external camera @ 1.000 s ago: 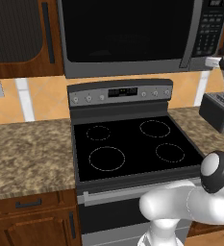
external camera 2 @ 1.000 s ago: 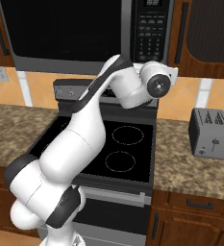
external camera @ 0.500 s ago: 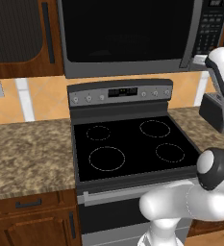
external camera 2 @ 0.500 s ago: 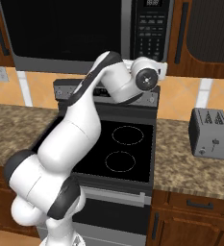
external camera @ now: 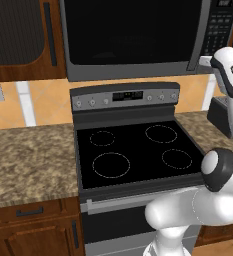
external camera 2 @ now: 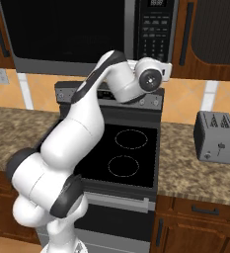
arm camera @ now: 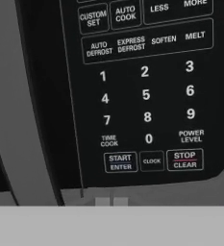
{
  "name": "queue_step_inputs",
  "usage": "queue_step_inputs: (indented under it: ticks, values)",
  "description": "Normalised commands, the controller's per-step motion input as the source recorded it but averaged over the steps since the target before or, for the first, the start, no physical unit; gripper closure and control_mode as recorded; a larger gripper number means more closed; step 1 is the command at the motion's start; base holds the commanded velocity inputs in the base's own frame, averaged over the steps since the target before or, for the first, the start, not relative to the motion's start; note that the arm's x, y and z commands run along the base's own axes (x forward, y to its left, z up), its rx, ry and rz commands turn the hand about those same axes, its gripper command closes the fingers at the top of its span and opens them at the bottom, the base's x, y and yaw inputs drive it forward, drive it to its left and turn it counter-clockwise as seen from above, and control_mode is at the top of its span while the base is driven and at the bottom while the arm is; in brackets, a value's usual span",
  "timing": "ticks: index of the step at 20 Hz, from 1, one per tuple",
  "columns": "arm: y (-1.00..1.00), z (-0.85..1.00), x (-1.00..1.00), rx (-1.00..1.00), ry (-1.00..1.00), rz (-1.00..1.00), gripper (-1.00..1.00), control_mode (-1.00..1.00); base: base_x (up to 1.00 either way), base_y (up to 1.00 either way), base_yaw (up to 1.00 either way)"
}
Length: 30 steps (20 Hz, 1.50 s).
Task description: Open the microwave, place the bowl with waffle inside the microwave, then close the microwave door and turn it on.
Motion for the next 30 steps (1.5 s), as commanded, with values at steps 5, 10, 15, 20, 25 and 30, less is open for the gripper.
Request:
queue_step_inputs:
  ticks: [5,10,15,20,25,30]
  values:
    - [-0.02,0.14,0.11,0.0,-0.02,0.0,1.0,-1.0,0.0,0.0,0.0]
    - [-0.17,0.0,0.03,0.0,0.0,0.0,1.0,-1.0,0.0,0.0,0.0]
    - [-0.06,0.0,0.09,0.0,0.0,0.0,1.0,-1.0,0.0,0.0,0.0]
    - [0.1,0.0,0.0,0.0,0.0,0.0,1.0,-1.0,0.0,0.0,0.0]
    - [0.1,-0.02,0.1,0.0,0.0,0.0,1.0,-1.0,0.0,0.0,0.0]
    - [0.0,0.0,0.35,0.0,0.0,0.0,1.0,-1.0,0.0,0.0,0.0]
